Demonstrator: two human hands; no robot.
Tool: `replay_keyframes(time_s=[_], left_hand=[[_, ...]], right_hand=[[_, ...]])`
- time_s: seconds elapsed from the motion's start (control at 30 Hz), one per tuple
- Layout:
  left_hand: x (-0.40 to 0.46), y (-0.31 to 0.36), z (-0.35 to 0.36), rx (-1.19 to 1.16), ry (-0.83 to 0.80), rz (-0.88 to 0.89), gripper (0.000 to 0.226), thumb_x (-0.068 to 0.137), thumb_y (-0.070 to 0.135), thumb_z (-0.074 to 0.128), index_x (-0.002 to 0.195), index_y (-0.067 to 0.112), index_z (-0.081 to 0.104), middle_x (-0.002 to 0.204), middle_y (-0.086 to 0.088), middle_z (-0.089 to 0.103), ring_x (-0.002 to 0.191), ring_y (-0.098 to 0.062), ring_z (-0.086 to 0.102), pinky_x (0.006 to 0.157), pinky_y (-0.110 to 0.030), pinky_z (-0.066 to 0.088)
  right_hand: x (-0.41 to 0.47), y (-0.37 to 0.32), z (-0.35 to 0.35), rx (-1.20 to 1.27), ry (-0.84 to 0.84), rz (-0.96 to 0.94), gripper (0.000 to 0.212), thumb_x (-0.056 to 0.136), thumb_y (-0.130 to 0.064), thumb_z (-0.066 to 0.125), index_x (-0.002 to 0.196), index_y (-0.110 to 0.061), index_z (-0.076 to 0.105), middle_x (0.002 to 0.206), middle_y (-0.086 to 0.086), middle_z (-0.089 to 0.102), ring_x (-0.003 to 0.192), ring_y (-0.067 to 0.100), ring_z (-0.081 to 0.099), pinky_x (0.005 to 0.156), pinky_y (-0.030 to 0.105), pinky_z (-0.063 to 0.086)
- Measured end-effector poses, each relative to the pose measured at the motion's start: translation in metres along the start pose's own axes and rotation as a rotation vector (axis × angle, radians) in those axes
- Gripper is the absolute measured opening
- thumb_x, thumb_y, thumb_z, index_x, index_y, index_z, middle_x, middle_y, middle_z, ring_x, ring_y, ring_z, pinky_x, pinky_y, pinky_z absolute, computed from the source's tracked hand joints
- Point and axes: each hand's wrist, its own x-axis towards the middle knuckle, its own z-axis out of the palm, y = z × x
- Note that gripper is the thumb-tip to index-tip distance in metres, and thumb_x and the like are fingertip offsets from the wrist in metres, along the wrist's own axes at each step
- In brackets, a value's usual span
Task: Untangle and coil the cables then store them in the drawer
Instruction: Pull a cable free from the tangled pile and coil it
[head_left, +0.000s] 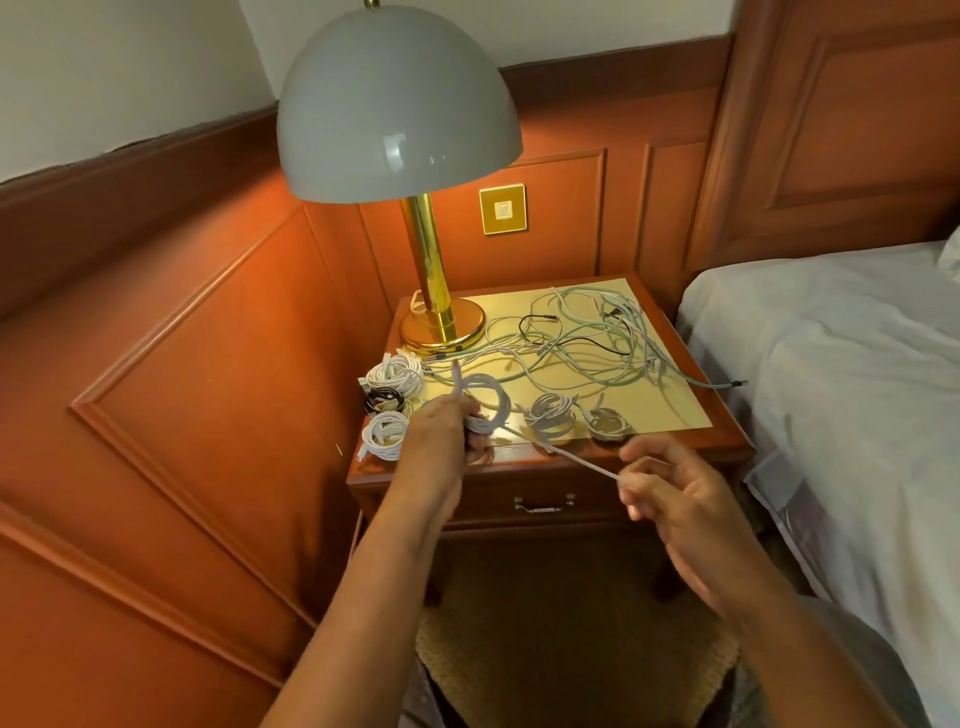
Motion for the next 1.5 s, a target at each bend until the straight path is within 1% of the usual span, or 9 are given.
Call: replay_keyframes(time_s=[0.2, 0.27, 0.43, 0.6, 0.8, 0.93, 1.13, 1.3, 1.5], left_hand=[[-0.003, -0.023, 0.015, 0.354, -0.049, 0.155, 0.032, 0.105, 0.023, 0.036, 0.079, 0.014, 0.053, 0.067, -0.006, 0.045, 0.061, -0.019, 0.038, 0.059, -0.036, 0.03], [-0.006, -0.023, 0.021, 0.437, -0.063, 0.203, 0.03, 0.105, 0.024, 0.037, 0.082, 0.016, 0.056, 0.068, -0.004, 0.048, 0.062, -0.017, 0.041, 0.06, -0.034, 0.033], [-0.012, -0.026, 0.031, 0.426, -0.117, 0.23, 0.03, 0.104, 0.023, 0.04, 0.082, 0.02, 0.06, 0.06, 0.001, 0.046, 0.056, -0.015, 0.038, 0.056, -0.033, 0.031], [-0.011, -0.026, 0.034, 0.521, -0.063, 0.294, 0.028, 0.102, 0.022, 0.045, 0.082, 0.019, 0.064, 0.06, 0.002, 0.052, 0.049, -0.006, 0.04, 0.05, -0.024, 0.032], [-0.008, -0.03, 0.033, 0.613, 0.0, 0.339, 0.031, 0.101, 0.021, 0.046, 0.073, 0.018, 0.06, 0.06, -0.001, 0.055, 0.051, -0.011, 0.044, 0.049, -0.024, 0.031], [0.0, -0.04, 0.031, 0.587, 0.014, 0.251, 0.03, 0.1, 0.022, 0.049, 0.077, 0.015, 0.065, 0.062, 0.0, 0.055, 0.056, -0.013, 0.046, 0.055, -0.029, 0.034], [0.005, -0.043, 0.031, 0.279, -0.013, -0.061, 0.03, 0.1, 0.016, 0.049, 0.075, 0.012, 0.065, 0.076, -0.011, 0.06, 0.069, -0.021, 0.054, 0.063, -0.031, 0.041], [0.011, -0.035, 0.018, 0.066, -0.03, -0.15, 0.029, 0.102, 0.01, 0.045, 0.078, 0.004, 0.06, 0.065, -0.008, 0.046, 0.049, -0.012, 0.039, 0.043, -0.02, 0.03], [0.019, -0.033, 0.013, 0.063, -0.004, -0.143, 0.029, 0.101, 0.009, 0.045, 0.076, 0.004, 0.059, 0.063, -0.007, 0.045, 0.051, -0.013, 0.038, 0.043, -0.019, 0.029]], right_hand=[[-0.007, -0.01, -0.03, 0.56, -0.146, -0.045, 0.031, 0.064, -0.012, 0.083, 0.093, -0.005, 0.074, 0.076, 0.011, 0.057, 0.068, 0.017, 0.055, 0.064, 0.026, 0.053], [-0.007, -0.016, -0.033, 0.513, -0.192, -0.112, 0.055, 0.055, -0.022, 0.092, 0.102, -0.003, 0.073, 0.082, 0.012, 0.062, 0.076, 0.017, 0.062, 0.071, 0.025, 0.055], [0.004, -0.036, -0.007, 0.123, -0.067, -0.25, 0.039, 0.06, -0.061, 0.079, 0.08, -0.028, 0.076, 0.104, -0.004, 0.071, 0.106, 0.008, 0.064, 0.08, 0.027, 0.053], [0.021, -0.046, 0.019, -0.159, -0.038, -0.193, 0.018, 0.096, -0.025, 0.057, 0.106, -0.033, 0.07, 0.076, -0.007, 0.066, 0.071, 0.004, 0.062, 0.066, 0.018, 0.05], [0.03, -0.039, 0.037, -0.39, -0.043, -0.195, 0.018, 0.098, -0.023, 0.054, 0.095, -0.028, 0.071, 0.087, -0.01, 0.07, 0.084, 0.002, 0.064, 0.081, 0.03, 0.054], [0.032, -0.032, 0.041, -0.05, 0.009, -0.21, 0.026, 0.098, -0.019, 0.044, 0.092, -0.02, 0.069, 0.062, 0.002, 0.055, 0.058, 0.01, 0.049, 0.063, 0.033, 0.044], [0.028, -0.022, 0.037, 0.156, -0.102, -0.373, 0.032, 0.055, 0.004, 0.039, 0.079, -0.013, 0.052, 0.087, 0.006, 0.056, 0.086, 0.017, 0.054, 0.073, 0.023, 0.045], [0.02, 0.004, 0.013, -0.227, -0.014, -0.389, 0.057, 0.075, 0.027, 0.045, 0.091, -0.026, 0.059, 0.12, -0.004, 0.057, 0.109, 0.006, 0.056, 0.075, 0.016, 0.051], [0.014, 0.022, 0.0, -0.502, -0.07, -0.4, 0.049, 0.089, 0.005, 0.059, 0.112, -0.038, 0.064, 0.116, -0.021, 0.062, 0.115, -0.003, 0.056, 0.095, 0.01, 0.045]])
